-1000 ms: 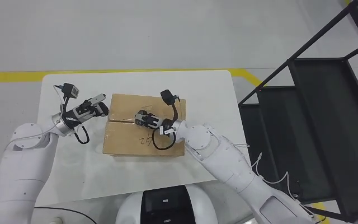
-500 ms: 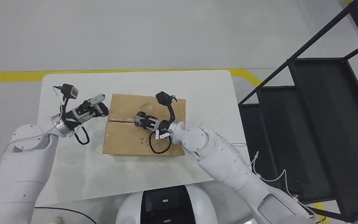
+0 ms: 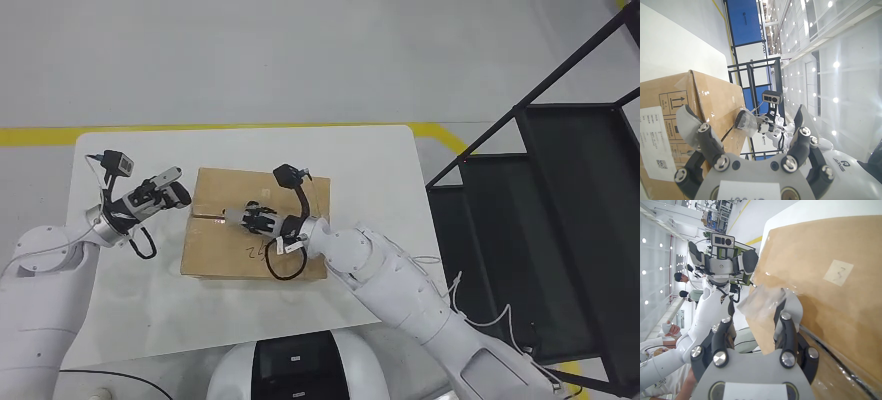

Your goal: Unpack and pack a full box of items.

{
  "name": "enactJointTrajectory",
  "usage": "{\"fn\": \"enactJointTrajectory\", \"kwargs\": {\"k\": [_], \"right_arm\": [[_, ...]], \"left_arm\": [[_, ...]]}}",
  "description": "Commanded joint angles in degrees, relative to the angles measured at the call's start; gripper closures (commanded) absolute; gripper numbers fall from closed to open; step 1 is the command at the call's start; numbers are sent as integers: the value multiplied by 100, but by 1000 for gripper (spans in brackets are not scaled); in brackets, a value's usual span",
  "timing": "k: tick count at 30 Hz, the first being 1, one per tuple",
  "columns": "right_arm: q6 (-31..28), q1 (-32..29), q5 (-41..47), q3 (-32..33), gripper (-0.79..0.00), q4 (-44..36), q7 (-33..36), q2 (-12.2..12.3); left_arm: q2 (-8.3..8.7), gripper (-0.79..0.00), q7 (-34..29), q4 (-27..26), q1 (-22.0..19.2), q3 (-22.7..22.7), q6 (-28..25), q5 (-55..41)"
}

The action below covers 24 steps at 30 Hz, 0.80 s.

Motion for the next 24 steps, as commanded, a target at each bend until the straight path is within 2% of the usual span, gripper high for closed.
{"fn": "enactJointTrajectory", "kwargs": {"k": [1,9,16,24], "right_arm": [[-101,-43,51,57,-785,-123,52,12],[-387,-268,229,422,-785,-667,413,106],[-70,-539,-81,856,-785,-931,1020,268],[3,-730,-542,1224,-785,-993,1215,398]], "left_arm": [[3,-785,7,-27,21,-19,-7,-1],[17,-785,47,-104,95,-99,-29,5],[20,-785,72,-150,139,-125,-24,15],[15,-785,76,-171,142,-110,-30,18]]}}
